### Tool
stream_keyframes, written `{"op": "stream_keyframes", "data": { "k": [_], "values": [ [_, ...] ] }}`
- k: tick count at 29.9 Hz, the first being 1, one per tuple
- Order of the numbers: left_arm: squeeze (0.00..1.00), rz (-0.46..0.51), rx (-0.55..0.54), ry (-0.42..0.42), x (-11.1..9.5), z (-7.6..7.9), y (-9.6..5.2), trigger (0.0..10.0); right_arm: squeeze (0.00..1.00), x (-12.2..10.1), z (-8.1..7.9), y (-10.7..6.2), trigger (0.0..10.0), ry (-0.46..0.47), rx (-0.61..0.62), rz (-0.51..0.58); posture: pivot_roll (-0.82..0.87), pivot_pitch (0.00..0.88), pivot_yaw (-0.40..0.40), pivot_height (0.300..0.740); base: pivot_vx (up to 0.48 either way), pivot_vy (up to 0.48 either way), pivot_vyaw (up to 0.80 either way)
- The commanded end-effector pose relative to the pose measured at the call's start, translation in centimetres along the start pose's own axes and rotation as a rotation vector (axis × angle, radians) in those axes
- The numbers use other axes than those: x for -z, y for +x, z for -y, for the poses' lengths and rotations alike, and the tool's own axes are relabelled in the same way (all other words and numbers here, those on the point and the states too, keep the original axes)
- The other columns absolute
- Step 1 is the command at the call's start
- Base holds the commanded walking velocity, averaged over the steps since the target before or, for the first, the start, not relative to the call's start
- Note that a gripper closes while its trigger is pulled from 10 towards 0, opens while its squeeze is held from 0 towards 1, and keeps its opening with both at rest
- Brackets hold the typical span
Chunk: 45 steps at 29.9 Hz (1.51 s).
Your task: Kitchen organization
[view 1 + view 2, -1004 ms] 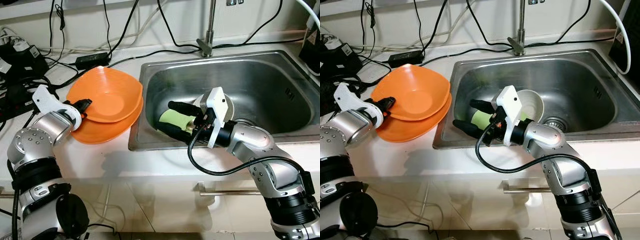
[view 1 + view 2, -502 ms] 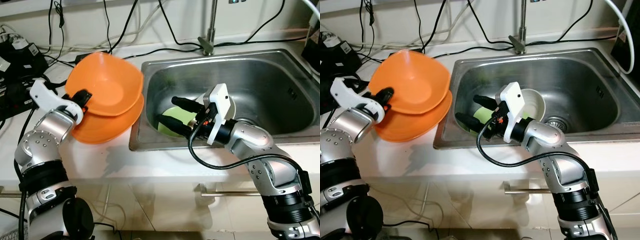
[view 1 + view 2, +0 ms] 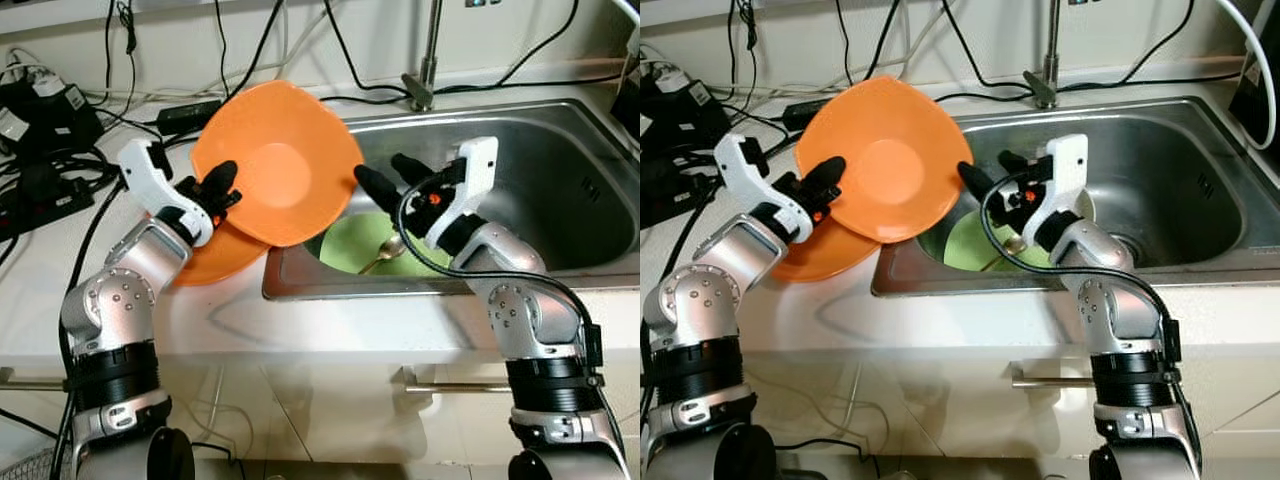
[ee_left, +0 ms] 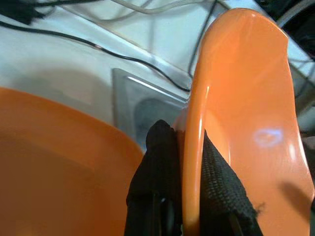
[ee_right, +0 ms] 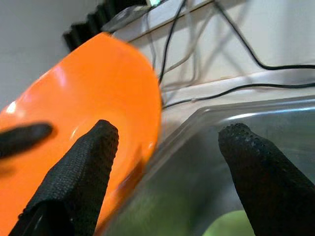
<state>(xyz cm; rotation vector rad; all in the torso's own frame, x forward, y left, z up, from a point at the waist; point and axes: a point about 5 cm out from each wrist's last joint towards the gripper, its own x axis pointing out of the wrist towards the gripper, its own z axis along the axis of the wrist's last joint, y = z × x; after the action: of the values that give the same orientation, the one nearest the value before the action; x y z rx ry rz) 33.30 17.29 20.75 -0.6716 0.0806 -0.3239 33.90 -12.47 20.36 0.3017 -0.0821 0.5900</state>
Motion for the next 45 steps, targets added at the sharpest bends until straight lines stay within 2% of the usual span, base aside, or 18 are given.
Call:
{"op": "stream_keyframes", "data": {
  "k": [1,4,14,15,16,17,18,35,45],
  "values": [
    [0.00,0.071,0.054,0.006,-1.3,0.7,-0.5,0.0,0.00,-0.1,-0.3,0.5,10.0,0.030,0.002,0.002,-0.02,0.020,0.154,0.740,0.000,0.000,0.00],
    [0.00,0.084,0.077,0.005,-1.4,1.0,-0.5,0.0,0.00,0.5,-0.5,1.0,10.0,0.082,0.011,-0.004,-0.02,0.021,0.155,0.740,0.000,0.000,0.00],
    [0.00,0.079,0.144,0.000,-1.0,2.0,-0.2,0.0,0.00,1.3,-1.1,1.5,10.0,0.159,-0.018,-0.039,-0.02,0.017,0.152,0.740,0.000,0.000,0.00],
    [0.00,0.074,0.147,0.004,-0.9,2.0,-0.2,0.0,0.00,1.4,-1.1,1.5,4.5,0.171,-0.020,-0.041,-0.02,0.016,0.152,0.740,0.000,0.000,0.00],
    [0.00,0.071,0.148,0.007,-0.8,2.0,-0.2,0.0,0.00,1.4,-1.1,1.5,4.5,0.178,-0.022,-0.043,-0.02,0.016,0.152,0.740,0.000,0.000,0.00],
    [0.00,0.068,0.148,0.011,-0.7,2.0,-0.2,0.0,0.00,1.4,-1.1,1.5,1.8,0.185,-0.024,-0.046,-0.02,0.015,0.153,0.740,0.000,0.000,0.00],
    [0.00,0.066,0.148,0.013,-0.6,1.9,-0.2,0.0,0.00,1.5,-1.1,1.4,0.0,0.190,-0.027,-0.049,-0.02,0.015,0.153,0.740,0.000,0.000,0.00],
    [0.00,0.055,0.163,0.022,-0.5,1.7,-0.2,0.0,0.00,1.7,-1.0,1.2,0.0,0.196,-0.031,-0.081,-0.02,0.016,0.156,0.740,0.000,0.000,0.00],
    [0.00,0.053,0.191,0.072,-0.7,2.4,-0.3,0.0,0.00,2.1,-0.6,1.0,0.0,0.189,0.010,-0.119,-0.02,0.017,0.162,0.740,0.000,0.000,0.00]
  ]
}}
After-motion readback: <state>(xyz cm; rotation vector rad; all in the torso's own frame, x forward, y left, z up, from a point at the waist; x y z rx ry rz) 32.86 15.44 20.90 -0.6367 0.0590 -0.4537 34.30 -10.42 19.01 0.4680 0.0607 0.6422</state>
